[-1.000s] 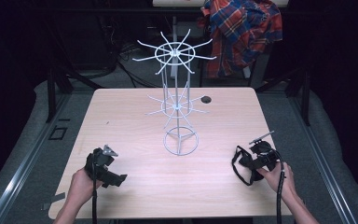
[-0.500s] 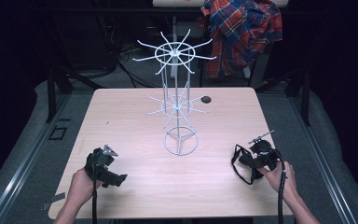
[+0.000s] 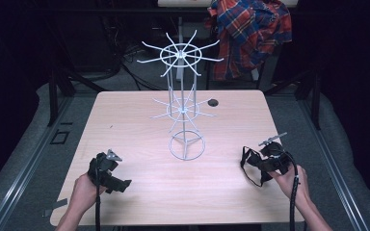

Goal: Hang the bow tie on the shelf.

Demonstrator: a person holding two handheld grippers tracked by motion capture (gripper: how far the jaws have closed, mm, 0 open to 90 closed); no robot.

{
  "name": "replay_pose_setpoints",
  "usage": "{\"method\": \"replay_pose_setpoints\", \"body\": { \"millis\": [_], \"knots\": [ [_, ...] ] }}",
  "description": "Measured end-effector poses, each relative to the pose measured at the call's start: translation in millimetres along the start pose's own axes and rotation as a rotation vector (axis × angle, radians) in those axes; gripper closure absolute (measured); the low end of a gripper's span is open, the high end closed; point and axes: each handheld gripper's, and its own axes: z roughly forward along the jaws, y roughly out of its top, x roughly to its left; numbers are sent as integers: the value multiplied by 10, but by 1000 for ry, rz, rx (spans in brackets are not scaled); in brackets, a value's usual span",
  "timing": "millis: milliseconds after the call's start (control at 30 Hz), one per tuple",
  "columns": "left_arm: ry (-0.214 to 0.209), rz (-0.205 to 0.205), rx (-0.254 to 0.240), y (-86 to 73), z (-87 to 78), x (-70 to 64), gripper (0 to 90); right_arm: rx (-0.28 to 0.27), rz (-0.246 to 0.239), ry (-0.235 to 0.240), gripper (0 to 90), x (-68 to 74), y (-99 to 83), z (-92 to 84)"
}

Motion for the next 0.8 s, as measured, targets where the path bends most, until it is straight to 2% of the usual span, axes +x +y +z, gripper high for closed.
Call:
{"method": "replay_pose_setpoints", "body": {
  "millis": [200, 267, 800],
  "knots": [
    [0, -2, -9, 4, -16, -6, 1, -13, 5, 6, 764, 23, 20, -41],
    [2, -3, -13, 2, -20, -7, 1, -12, -14, 2, 765, 34, 34, -71],
    [1, -3, -12, 0, -18, -9, 1, -127, -55, 8, 765, 196, 161, -335]
  ]
}}
